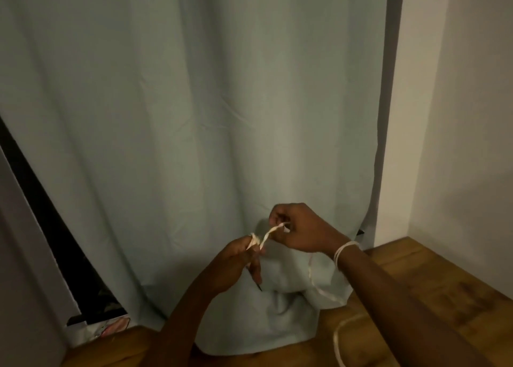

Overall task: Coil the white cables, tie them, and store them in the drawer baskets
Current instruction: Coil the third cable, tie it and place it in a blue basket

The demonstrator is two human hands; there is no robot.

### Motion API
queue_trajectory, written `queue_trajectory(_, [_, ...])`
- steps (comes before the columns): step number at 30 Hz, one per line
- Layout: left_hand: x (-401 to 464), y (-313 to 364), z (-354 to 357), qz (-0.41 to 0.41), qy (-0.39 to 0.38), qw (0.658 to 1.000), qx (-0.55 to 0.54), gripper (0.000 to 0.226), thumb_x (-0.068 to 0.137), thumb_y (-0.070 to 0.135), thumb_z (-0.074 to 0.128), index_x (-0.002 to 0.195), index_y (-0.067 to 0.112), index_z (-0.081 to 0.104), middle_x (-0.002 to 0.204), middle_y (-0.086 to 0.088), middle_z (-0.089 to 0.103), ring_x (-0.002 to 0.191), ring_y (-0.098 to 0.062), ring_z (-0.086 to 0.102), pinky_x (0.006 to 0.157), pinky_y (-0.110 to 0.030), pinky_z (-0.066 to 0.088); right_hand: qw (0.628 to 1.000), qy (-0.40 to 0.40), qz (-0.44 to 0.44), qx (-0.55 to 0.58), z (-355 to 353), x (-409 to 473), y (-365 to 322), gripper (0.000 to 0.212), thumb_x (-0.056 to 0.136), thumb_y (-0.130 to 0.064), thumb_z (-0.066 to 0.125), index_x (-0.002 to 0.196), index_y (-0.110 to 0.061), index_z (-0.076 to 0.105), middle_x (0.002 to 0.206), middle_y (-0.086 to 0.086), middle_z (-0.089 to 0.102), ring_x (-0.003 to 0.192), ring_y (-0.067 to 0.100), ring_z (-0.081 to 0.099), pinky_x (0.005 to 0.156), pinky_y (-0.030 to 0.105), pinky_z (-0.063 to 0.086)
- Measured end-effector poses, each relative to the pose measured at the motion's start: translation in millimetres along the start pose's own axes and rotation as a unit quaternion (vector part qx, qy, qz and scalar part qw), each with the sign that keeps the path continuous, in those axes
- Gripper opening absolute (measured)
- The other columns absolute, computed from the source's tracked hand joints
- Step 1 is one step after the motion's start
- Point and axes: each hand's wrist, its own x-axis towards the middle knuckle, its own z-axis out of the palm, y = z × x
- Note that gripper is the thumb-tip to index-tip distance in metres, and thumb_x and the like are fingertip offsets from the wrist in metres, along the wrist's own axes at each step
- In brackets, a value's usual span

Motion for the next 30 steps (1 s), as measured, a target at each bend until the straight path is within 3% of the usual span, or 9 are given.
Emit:
queue_trajectory(4, [-8,28,6,-0.008,-0.007,0.952,-0.306,0.024,0.09,0.022,0.052,0.085,0.002,0.065,0.05,-0.01,0.038,0.045,-0.015,0.041,0.07,-0.027,0.051,0.969,0.019,0.046,0.241,9,6,6,0.039,0.076,-0.029,0.077,0.108,-0.018,0.058,0.1,0.008,0.065,0.09,0.015,0.062,0.083,0.031,0.054])
queue_trajectory(8, [-4,61,8,0.057,0.091,0.842,-0.529,0.025,0.091,0.017,0.055,0.074,0.003,0.067,0.042,0.002,0.05,0.038,-0.009,0.05,0.085,-0.037,0.055,0.966,-0.011,0.082,0.244,48,-7,9,0.043,0.081,-0.033,0.074,0.111,-0.004,0.06,0.105,0.016,0.068,0.094,0.028,0.067,0.089,0.043,0.055])
queue_trajectory(12, [11,68,8,0.094,0.129,0.817,-0.554,0.029,0.094,0.012,0.039,0.1,-0.007,0.06,0.106,-0.029,0.069,0.099,-0.037,0.07,0.088,-0.043,0.058,0.933,-0.215,0.144,0.251,69,-26,-8,0.019,0.086,-0.023,0.064,0.088,-0.006,0.071,0.084,0.013,0.071,0.074,0.018,0.068,0.071,0.031,0.051])
queue_trajectory(15, [14,44,2,0.102,0.142,0.901,-0.397,0.026,0.101,0.006,0.035,0.118,-0.009,0.047,0.13,-0.025,0.06,0.124,-0.032,0.057,0.106,-0.036,0.046,0.923,-0.366,0.083,0.089,65,-31,-18,0.024,0.084,-0.028,0.072,0.081,-0.004,0.073,0.078,0.009,0.071,0.074,0.016,0.065,0.071,0.023,0.05])
queue_trajectory(17, [15,19,-12,0.111,0.195,0.969,-0.102,0.029,0.103,0.011,0.041,0.124,-0.004,0.054,0.133,-0.01,0.06,0.128,-0.013,0.054,0.11,-0.025,0.039,0.926,-0.37,0.079,0.014,56,-32,-22,0.021,0.081,-0.028,0.072,0.077,-0.008,0.072,0.073,0.008,0.071,0.07,0.016,0.065,0.067,0.021,0.048])
queue_trajectory(20, [13,-20,-19,0.088,0.154,0.948,0.266,0.041,0.098,0.024,0.045,0.127,-0.004,0.052,0.137,-0.016,0.054,0.134,-0.021,0.047,0.118,-0.038,0.028,0.958,-0.272,0.023,-0.09,29,-29,-24,0.014,0.072,-0.026,0.071,0.072,-0.012,0.07,0.063,-0.002,0.066,0.057,0.01,0.06,0.063,0.028,0.05])
queue_trajectory(22, [4,-22,-11,0.007,0.074,0.95,0.304,0.046,0.1,0.026,0.044,0.134,-0.005,0.047,0.143,-0.011,0.047,0.135,-0.016,0.041,0.118,-0.028,0.02,0.975,-0.201,-0.008,-0.092,8,-20,-29,0.01,0.071,-0.021,0.07,0.064,-0.017,0.065,0.054,-0.008,0.056,0.05,0.003,0.052,0.057,0.024,0.046])
queue_trajectory(25, [-13,-1,3,-0.033,-0.046,0.998,0.002,0.044,0.094,0.034,0.049,0.1,-0.008,0.062,0.099,-0.02,0.069,0.088,-0.019,0.065,0.085,-0.032,0.047,0.994,-0.11,-0.022,-0.015,-18,-3,-30,0.011,0.076,-0.013,0.07,0.066,-0.013,0.066,0.054,-0.011,0.055,0.049,0.001,0.051,0.055,0.015,0.04])
queue_trajectory(30, [-27,34,20,-0.034,0.046,0.916,-0.396,0.032,0.088,0.032,0.066,0.067,0.008,0.07,0.05,-0.003,0.046,0.042,-0.013,0.033,0.07,-0.031,0.057,0.968,-0.033,0.037,0.245,-9,6,-5,0.003,0.089,-0.004,0.066,0.089,-0.002,0.068,0.066,0.002,0.06,0.058,0.011,0.05,0.056,0.021,0.041])
